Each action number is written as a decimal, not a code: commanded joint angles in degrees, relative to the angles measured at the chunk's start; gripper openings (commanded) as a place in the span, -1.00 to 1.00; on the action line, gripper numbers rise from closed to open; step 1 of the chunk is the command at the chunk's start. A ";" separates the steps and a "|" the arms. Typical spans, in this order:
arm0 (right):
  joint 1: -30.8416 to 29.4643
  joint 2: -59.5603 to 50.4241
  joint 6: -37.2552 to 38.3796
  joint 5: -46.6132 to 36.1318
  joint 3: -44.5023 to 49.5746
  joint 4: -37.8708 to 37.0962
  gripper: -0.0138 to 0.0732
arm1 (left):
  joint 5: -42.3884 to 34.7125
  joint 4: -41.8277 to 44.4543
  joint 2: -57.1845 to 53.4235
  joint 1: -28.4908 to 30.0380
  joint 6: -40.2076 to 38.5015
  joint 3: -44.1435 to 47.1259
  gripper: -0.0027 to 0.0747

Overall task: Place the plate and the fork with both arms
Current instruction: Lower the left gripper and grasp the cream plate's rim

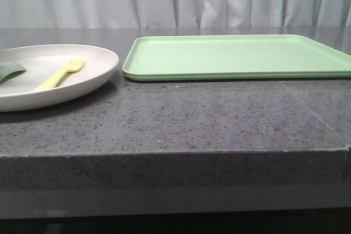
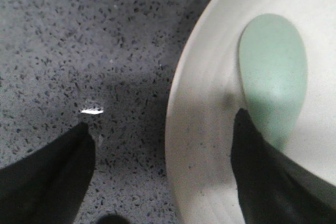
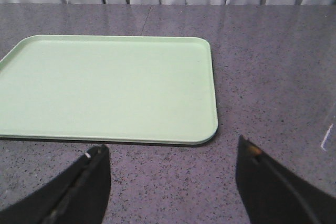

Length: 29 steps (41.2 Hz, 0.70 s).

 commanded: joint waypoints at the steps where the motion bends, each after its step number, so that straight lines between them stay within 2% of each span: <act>1: 0.07 0.39 -0.47 -4.81 -2.24 -0.52 0.54 | -0.42 -0.47 -1.40 -0.08 -0.07 -1.98 0.40; 15: 0.07 0.39 -0.47 -4.81 -2.24 -0.52 0.54 | 1.17 -1.58 0.80 -0.08 -0.07 -1.98 0.36; 18: 0.07 0.39 -0.47 -4.81 -2.24 -0.52 0.54 | 1.45 -1.58 0.80 -0.08 -0.07 -2.13 0.21; 21: 0.07 0.39 -0.47 -4.81 -2.24 -0.52 0.54 | 1.53 -1.58 0.80 -0.08 -0.07 -2.12 -0.03; 29: 0.07 0.39 -0.47 -4.81 -2.24 -0.52 0.54 | 1.42 -1.58 0.80 -0.08 -0.07 -2.12 -0.80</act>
